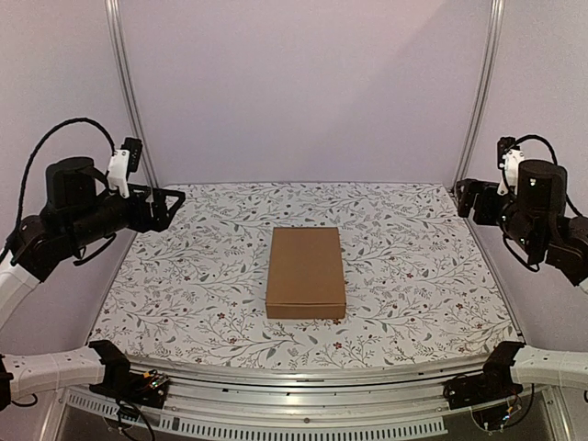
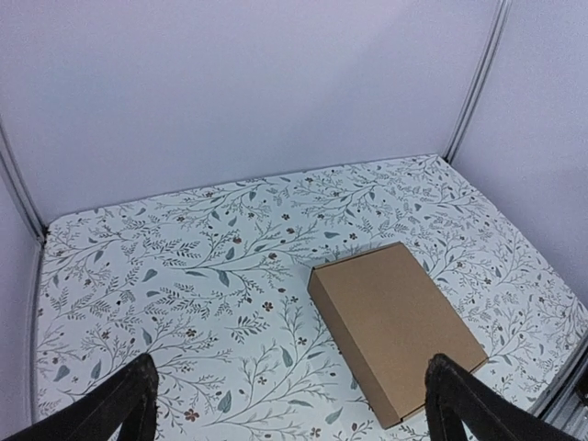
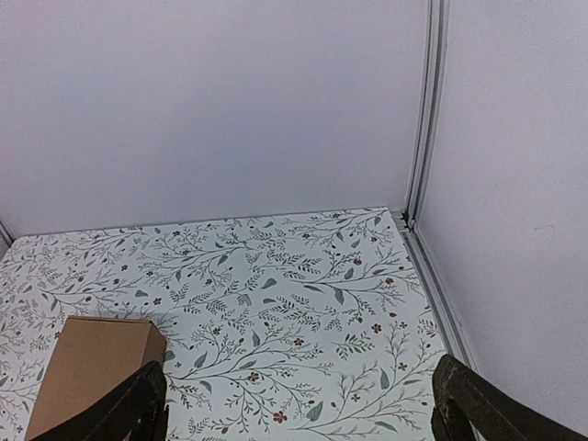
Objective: Fold the paper box
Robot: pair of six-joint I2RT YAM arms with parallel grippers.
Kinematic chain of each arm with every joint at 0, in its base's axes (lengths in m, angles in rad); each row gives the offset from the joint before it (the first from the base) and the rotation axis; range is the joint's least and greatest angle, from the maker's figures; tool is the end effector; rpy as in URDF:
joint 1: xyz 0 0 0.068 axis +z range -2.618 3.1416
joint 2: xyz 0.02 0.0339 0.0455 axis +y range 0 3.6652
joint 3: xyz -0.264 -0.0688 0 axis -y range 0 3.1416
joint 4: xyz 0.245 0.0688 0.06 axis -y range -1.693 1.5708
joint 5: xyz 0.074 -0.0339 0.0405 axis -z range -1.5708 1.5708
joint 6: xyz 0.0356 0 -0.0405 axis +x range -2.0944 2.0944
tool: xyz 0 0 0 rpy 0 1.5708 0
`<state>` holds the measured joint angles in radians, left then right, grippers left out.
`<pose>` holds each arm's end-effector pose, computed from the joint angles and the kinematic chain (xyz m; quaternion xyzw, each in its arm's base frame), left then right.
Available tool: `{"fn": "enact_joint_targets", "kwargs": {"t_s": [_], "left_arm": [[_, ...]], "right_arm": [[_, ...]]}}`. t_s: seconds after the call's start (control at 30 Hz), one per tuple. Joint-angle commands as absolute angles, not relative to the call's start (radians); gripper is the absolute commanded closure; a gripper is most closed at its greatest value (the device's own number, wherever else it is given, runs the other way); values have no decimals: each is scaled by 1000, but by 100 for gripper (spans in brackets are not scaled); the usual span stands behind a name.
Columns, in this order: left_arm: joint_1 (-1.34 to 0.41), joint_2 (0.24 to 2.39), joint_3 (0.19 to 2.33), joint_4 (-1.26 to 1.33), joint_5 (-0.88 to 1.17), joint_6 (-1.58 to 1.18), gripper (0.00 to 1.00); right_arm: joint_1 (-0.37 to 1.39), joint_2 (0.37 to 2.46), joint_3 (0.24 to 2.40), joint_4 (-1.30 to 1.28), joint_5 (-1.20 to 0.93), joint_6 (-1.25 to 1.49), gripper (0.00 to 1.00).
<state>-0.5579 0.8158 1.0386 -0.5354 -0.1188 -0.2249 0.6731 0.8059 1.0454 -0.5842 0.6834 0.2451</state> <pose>0.1455 -0.0858 0.3848 0.0993 0.8018 -0.1797 0.5613 0.1365 0.0800 0.3860 0.0247 0.7940 -0.0055 0.6074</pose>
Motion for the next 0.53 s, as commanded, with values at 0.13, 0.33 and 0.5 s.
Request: {"fn": "enact_joint_targets", "kwargs": {"t_s": [0.13,0.33,0.5], "left_arm": [[-549,776,975,-455,11,-182,0],[-549,764,914,-443,3,-158,0],[-548,772,905,-461,-35,-144,0]], "right_arm": [[669,798,989,-555,694,133,1],[670,817,973,-557,713,108,1],[669,846,987,-556,715,116,1]]}}
